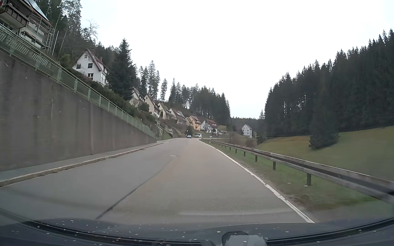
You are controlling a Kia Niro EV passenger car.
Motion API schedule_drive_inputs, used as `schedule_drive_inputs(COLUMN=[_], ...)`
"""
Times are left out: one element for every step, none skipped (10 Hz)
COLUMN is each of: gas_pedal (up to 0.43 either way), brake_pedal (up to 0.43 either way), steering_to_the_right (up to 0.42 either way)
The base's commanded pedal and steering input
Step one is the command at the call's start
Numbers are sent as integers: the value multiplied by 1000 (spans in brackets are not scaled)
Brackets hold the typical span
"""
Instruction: Follow the waypoints while adhering to traffic rules and regulations
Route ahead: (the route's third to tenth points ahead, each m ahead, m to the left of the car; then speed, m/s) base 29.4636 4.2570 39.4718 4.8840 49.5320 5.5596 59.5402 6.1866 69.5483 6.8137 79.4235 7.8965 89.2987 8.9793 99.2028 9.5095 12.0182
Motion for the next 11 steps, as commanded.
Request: schedule_drive_inputs(gas_pedal=[220, 220, 220, 220, 220, 220, 220, 220, 220, 220, 220], brake_pedal=[0, 0, 0, 0, 0, 0, 0, 0, 0, 0, 0], steering_to_the_right=[-13, -13, -14, -16, -16, -15, -16, -14, -13, -12, -12])
